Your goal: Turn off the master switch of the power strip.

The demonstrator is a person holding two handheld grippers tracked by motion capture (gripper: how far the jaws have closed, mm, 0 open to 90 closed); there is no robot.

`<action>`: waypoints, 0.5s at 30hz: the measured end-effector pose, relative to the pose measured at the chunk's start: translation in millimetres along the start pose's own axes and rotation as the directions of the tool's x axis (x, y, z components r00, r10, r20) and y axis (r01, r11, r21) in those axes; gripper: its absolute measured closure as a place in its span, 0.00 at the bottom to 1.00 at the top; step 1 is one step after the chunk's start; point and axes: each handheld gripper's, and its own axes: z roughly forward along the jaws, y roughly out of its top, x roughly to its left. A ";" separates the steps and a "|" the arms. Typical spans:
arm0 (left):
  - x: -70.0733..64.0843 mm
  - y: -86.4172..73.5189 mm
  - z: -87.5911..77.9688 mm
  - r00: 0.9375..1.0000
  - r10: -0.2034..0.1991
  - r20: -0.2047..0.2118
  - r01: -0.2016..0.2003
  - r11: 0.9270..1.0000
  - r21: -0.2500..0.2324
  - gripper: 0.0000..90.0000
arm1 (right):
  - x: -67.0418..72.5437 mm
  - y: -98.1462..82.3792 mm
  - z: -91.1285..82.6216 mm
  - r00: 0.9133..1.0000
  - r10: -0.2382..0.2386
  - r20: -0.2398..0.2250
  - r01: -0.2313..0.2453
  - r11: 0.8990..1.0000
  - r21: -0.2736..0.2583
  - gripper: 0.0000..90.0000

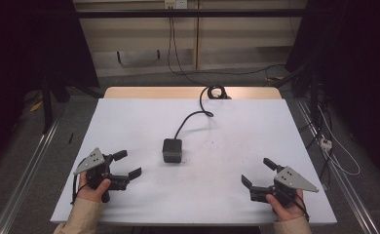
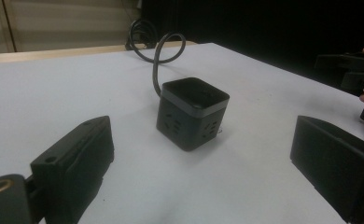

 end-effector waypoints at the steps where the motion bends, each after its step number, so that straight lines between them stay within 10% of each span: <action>1: -0.2 0.2 0.3 1.000 0.002 -0.002 -0.002 1.000 0.000 0.07 | -0.5 0.3 -0.8 1.000 0.000 0.002 0.000 1.000 -0.002 0.03; 15: -1.1 5.1 4.0 1.000 0.010 -0.009 -0.010 1.000 -0.014 0.05 | -0.5 0.4 -0.7 1.000 -0.003 0.009 0.003 1.000 0.000 0.03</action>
